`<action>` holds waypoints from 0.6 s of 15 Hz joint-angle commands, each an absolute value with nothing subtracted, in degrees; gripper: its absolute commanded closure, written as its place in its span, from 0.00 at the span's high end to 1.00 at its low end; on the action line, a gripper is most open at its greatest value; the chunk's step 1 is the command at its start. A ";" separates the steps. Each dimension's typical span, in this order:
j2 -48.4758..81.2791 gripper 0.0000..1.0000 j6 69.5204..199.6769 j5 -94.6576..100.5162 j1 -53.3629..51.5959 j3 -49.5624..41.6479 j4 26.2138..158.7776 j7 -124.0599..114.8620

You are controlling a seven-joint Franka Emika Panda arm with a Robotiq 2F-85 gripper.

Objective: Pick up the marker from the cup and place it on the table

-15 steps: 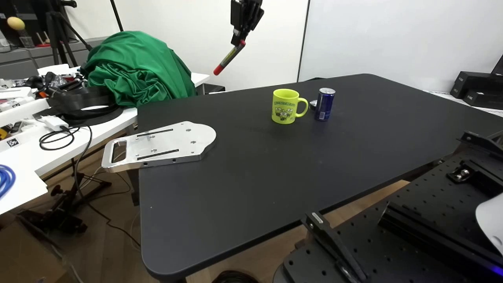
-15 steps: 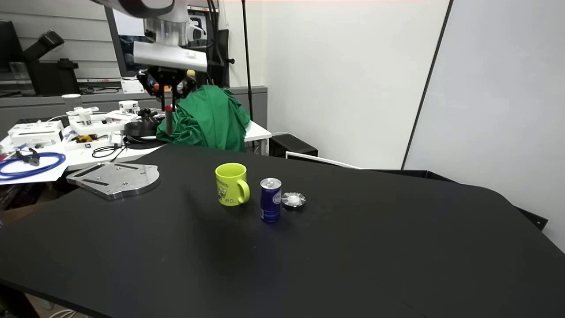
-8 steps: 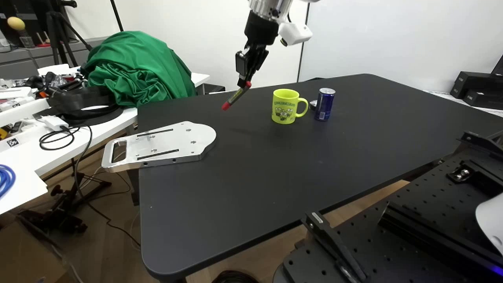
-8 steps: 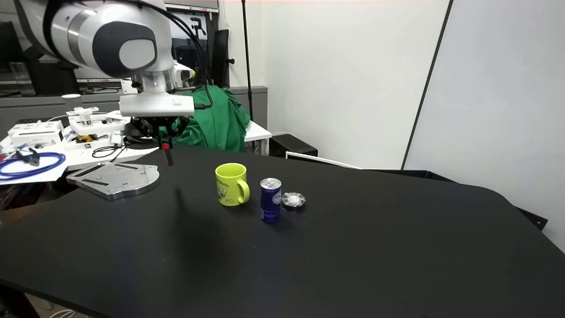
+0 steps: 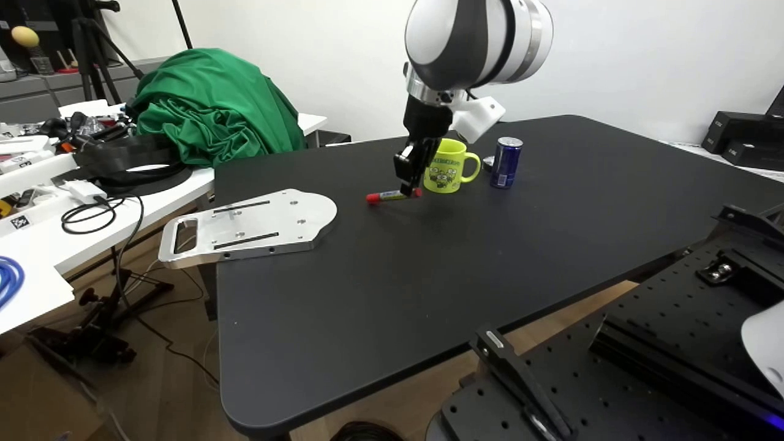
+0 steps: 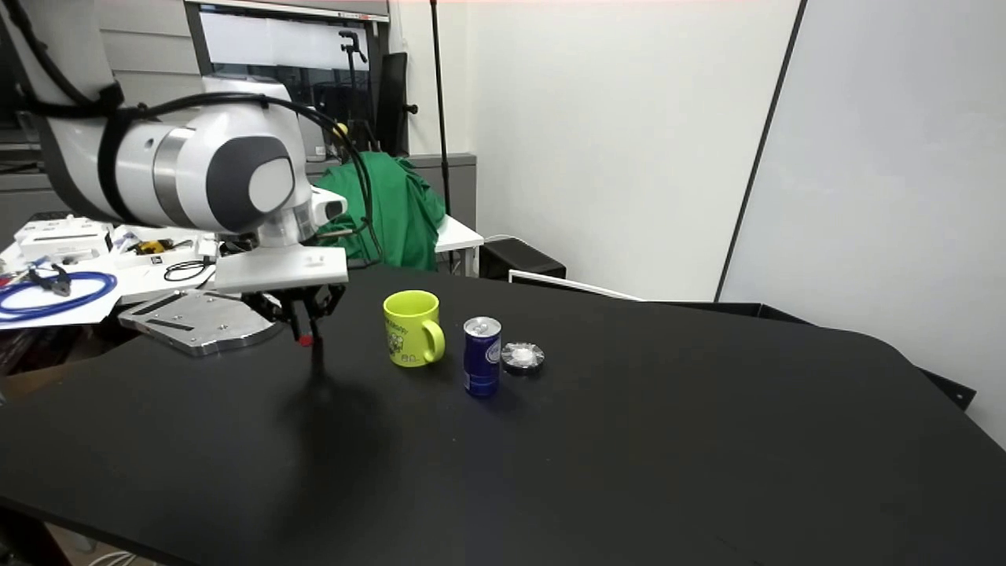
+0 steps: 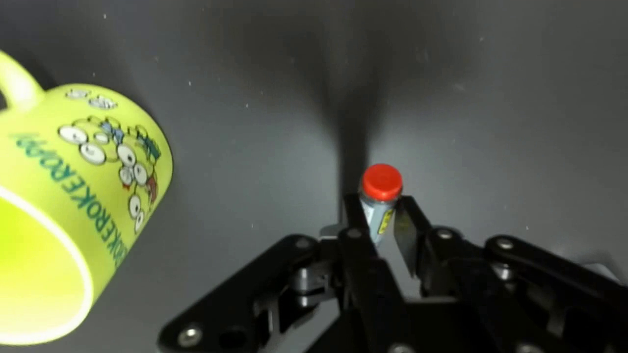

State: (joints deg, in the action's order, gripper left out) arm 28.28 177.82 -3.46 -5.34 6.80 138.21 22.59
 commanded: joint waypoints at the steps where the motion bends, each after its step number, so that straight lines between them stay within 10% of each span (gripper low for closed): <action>1: 30.92 0.05 175.30 2.30 -8.85 2.02 138.14 15.54; 6: 32.08 0.05 170.45 5.36 -9.49 0.73 136.28 12.61; 7: 31.92 0.46 169.20 5.87 -9.64 0.55 135.84 12.25; 9: 31.36 0.54 167.18 6.30 -9.26 0.93 135.20 12.05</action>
State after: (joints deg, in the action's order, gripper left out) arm 32.05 170.75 3.92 -8.82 1.59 136.72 15.45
